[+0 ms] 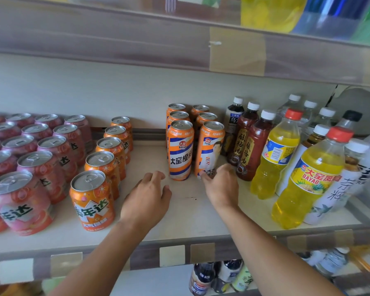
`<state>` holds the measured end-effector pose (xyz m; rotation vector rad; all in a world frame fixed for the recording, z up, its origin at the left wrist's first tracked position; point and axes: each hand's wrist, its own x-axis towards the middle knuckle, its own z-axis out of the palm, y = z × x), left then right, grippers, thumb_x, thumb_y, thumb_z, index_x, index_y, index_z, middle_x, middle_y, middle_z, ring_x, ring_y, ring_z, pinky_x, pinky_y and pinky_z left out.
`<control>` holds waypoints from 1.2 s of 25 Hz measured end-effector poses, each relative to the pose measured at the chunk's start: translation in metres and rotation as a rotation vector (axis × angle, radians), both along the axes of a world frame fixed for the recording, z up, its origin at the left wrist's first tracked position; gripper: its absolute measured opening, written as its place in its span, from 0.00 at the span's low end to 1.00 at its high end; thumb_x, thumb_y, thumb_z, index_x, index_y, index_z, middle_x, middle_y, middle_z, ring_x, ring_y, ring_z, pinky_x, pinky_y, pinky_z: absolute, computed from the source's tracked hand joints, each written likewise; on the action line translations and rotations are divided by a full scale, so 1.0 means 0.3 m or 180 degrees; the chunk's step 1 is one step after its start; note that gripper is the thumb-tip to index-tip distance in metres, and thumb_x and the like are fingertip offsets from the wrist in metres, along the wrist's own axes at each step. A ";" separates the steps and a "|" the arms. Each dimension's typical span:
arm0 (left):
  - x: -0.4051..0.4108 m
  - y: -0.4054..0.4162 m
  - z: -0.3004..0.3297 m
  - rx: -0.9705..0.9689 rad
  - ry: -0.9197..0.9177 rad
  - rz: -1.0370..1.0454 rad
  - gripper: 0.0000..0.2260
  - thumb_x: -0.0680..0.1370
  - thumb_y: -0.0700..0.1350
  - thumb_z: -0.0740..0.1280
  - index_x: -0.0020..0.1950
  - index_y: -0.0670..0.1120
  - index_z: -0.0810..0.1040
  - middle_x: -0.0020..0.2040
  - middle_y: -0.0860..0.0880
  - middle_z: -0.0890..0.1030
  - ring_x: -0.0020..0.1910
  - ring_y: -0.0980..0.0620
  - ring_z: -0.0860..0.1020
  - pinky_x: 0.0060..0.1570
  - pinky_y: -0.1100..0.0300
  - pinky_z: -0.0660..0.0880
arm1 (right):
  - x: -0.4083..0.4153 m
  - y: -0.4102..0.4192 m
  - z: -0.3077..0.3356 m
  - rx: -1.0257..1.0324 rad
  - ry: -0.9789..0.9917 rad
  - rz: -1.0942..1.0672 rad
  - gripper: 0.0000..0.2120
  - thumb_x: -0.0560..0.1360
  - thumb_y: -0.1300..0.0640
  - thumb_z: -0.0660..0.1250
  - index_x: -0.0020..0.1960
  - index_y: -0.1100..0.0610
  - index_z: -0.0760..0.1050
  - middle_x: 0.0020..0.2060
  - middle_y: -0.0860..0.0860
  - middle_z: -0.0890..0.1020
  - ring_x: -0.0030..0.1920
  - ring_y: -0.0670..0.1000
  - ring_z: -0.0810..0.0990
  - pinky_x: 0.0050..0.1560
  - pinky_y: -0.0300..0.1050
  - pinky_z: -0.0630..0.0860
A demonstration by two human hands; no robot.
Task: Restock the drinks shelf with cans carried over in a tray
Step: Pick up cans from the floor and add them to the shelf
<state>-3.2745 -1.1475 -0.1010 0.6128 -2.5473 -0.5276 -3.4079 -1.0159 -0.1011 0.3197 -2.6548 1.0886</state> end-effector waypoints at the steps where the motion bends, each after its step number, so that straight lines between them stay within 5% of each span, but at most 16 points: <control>1: -0.002 0.004 0.000 0.0001 -0.0001 0.0006 0.15 0.81 0.53 0.57 0.67 0.51 0.68 0.64 0.50 0.74 0.54 0.49 0.78 0.47 0.53 0.79 | -0.009 0.001 -0.002 -0.0038 -0.0006 0.0021 0.24 0.72 0.46 0.75 0.56 0.62 0.71 0.53 0.58 0.78 0.53 0.58 0.80 0.45 0.46 0.74; 4: -0.008 0.012 0.003 -0.0013 0.0006 0.0026 0.15 0.81 0.53 0.57 0.67 0.52 0.68 0.64 0.51 0.74 0.54 0.50 0.78 0.46 0.53 0.80 | -0.025 -0.006 -0.008 0.0025 0.0010 0.0276 0.23 0.74 0.49 0.73 0.62 0.61 0.70 0.58 0.58 0.77 0.59 0.58 0.76 0.53 0.47 0.73; 17: 0.016 0.042 0.047 -0.0034 -0.0055 -0.0137 0.14 0.81 0.53 0.57 0.66 0.51 0.68 0.62 0.50 0.75 0.54 0.48 0.77 0.48 0.51 0.79 | 0.037 0.028 0.039 0.0231 -0.0146 0.0298 0.23 0.75 0.47 0.71 0.63 0.59 0.70 0.58 0.57 0.79 0.57 0.56 0.79 0.50 0.44 0.73; 30: 0.142 0.162 0.040 -0.0222 0.0136 -0.0723 0.16 0.81 0.53 0.58 0.67 0.52 0.69 0.64 0.50 0.75 0.60 0.49 0.75 0.53 0.52 0.76 | 0.367 0.266 0.034 0.0954 0.0742 0.0167 0.25 0.79 0.49 0.63 0.73 0.58 0.67 0.64 0.55 0.76 0.65 0.57 0.71 0.58 0.51 0.74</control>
